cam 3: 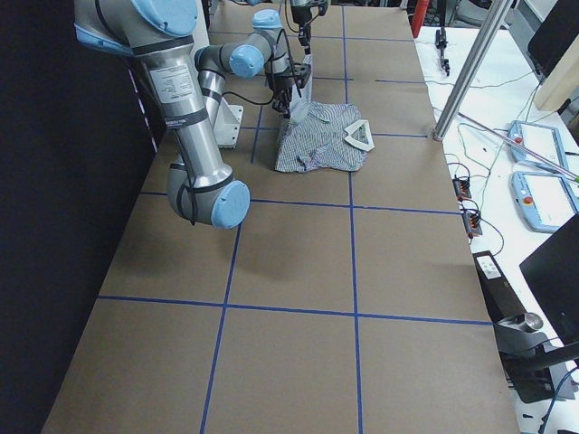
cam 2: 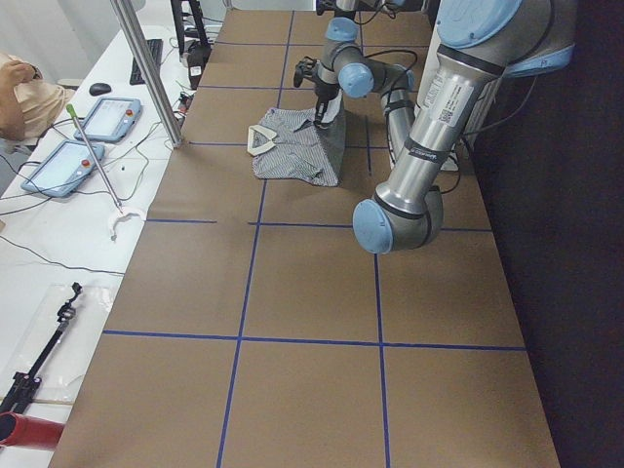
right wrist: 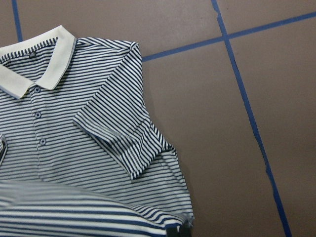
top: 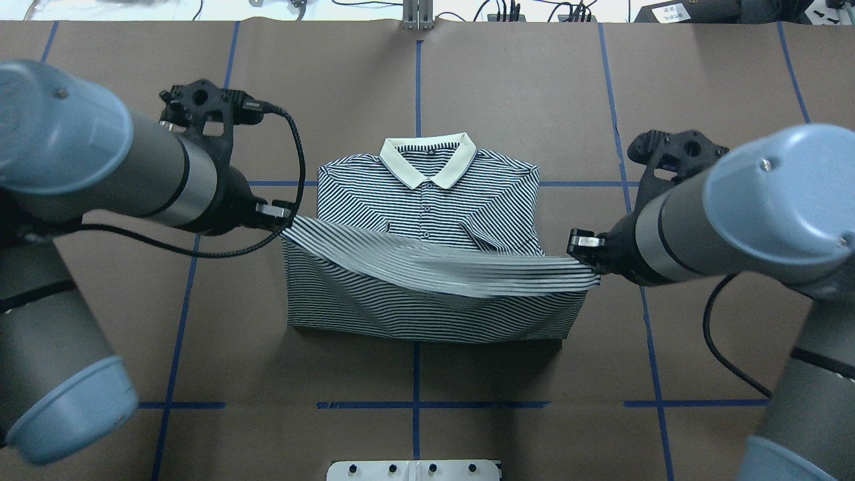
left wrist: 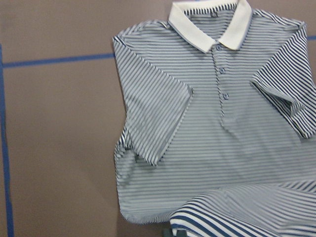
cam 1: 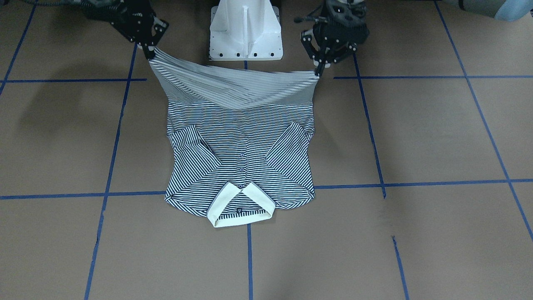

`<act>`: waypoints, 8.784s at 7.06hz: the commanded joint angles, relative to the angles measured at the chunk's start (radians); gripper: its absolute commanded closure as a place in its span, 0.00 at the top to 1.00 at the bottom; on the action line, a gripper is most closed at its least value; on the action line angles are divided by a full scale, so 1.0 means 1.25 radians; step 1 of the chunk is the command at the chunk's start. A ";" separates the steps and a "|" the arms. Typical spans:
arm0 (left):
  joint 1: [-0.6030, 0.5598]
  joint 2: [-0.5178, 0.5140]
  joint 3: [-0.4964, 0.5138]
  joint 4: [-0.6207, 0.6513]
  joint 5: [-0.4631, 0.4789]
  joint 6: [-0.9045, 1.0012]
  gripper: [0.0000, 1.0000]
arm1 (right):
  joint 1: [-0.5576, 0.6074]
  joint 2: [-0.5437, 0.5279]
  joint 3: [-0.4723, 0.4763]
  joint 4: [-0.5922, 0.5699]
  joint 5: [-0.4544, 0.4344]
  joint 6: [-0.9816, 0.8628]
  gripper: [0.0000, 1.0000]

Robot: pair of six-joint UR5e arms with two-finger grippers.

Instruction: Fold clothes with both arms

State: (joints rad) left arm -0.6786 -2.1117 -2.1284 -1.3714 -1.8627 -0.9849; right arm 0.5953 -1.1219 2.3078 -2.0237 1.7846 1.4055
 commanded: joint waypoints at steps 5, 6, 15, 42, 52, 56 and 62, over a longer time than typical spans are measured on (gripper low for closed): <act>-0.081 -0.074 0.484 -0.398 -0.011 0.063 0.00 | 0.092 0.118 -0.601 0.476 -0.048 -0.052 0.00; -0.078 -0.074 0.542 -0.452 -0.011 0.063 0.00 | 0.092 0.121 -0.658 0.531 -0.056 -0.052 0.00; -0.029 0.057 0.391 -0.517 0.024 0.129 1.00 | 0.228 0.068 -0.645 0.567 0.125 -0.391 1.00; -0.187 -0.135 0.893 -0.726 0.193 0.237 0.00 | 0.237 0.010 -0.590 0.568 0.124 -0.389 1.00; -0.182 -0.047 0.758 -0.782 0.102 0.242 1.00 | -0.020 0.373 -0.974 0.751 -0.214 0.207 0.63; -0.180 -0.047 0.758 -0.782 0.102 0.241 1.00 | -0.021 0.367 -0.960 0.746 -0.210 0.213 0.00; -0.155 -0.047 0.752 -0.783 0.102 0.220 1.00 | -0.107 -0.008 -0.513 0.703 -0.278 0.222 0.00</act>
State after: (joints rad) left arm -0.8834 -2.1706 -1.1838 -2.3500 -1.7349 -0.7054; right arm 0.4990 -1.0341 1.5639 -1.1426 1.4693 1.6807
